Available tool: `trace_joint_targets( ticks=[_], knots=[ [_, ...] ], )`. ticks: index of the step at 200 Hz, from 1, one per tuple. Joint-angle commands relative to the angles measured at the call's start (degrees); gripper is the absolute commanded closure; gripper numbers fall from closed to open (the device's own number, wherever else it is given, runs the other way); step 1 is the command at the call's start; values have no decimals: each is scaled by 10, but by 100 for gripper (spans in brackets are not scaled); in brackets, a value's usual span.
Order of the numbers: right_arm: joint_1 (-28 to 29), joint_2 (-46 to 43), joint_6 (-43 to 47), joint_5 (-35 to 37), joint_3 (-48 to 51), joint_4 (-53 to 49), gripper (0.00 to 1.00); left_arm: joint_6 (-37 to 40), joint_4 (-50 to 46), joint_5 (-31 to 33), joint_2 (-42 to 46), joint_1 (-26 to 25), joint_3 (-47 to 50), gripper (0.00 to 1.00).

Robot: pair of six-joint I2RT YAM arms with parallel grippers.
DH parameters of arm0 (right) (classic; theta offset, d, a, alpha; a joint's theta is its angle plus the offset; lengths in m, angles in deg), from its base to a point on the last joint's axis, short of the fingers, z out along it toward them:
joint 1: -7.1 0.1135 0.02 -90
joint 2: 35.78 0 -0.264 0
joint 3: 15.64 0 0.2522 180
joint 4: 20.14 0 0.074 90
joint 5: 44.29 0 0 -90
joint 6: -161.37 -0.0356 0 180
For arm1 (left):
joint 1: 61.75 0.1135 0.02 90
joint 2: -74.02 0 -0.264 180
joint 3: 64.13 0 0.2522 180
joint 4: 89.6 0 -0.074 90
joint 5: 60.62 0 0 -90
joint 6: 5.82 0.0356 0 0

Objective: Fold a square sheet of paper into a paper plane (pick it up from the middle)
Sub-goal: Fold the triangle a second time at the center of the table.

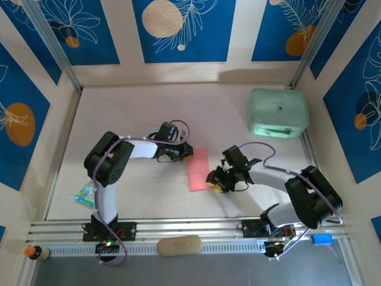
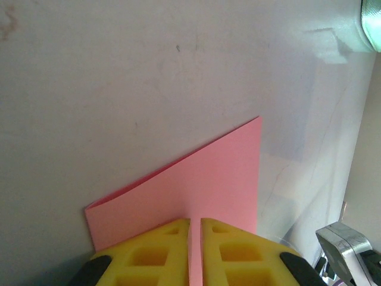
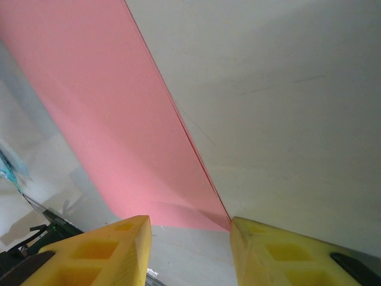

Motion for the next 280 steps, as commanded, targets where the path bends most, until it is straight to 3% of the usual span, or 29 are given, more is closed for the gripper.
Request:
trace_joint_targets(
  ticks=[1, 79, 131, 194, 280],
  knots=[
    [11, 20, 2, -16, -14, 56, 60, -1, -34, 8, -26, 2, 16, 88],
    [9, 26, 15, -20, -34, 53, 59, -3, -29, 5, -29, 2, 19, 88],
    [10, 4, 23, 11, -50, -15, 59, -2, -30, 5, -29, 2, 18, 88],
    [9, 13, 34, -29, -55, 49, 58, -6, -24, 0, -34, 2, 19, 88],
    [1, -19, 30, -35, -46, 45, 56, -6, -24, 0, -32, 2, 19, 88]
  ],
)
